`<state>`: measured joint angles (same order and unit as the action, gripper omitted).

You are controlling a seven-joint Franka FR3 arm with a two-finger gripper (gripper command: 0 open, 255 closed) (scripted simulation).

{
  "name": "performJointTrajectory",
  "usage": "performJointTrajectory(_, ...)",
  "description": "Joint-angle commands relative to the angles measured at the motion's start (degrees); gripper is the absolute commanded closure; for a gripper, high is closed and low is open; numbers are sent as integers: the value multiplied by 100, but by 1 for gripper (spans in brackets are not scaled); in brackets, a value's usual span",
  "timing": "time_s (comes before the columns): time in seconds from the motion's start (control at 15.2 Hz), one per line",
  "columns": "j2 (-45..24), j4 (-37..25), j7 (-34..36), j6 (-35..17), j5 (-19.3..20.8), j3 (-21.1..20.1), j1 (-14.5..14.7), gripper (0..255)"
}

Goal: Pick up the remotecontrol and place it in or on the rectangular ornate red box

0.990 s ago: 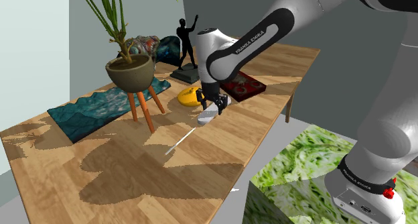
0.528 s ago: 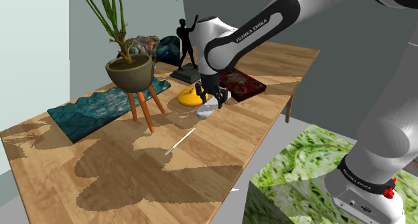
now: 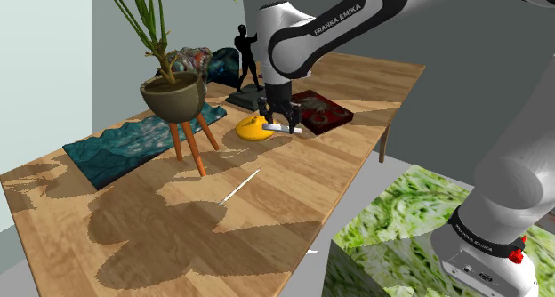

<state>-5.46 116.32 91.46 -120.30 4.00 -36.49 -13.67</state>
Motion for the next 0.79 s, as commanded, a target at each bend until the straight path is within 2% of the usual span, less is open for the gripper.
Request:
performJointTrajectory(0.0,58,-98,-26,144,-44,-7,-4,255)
performJointTrajectory(0.4,233,-388,-117,571,-172,-11,-28,255)
performJointTrajectory(0.73,165,-487,-762,603,-142,295,-375,255)
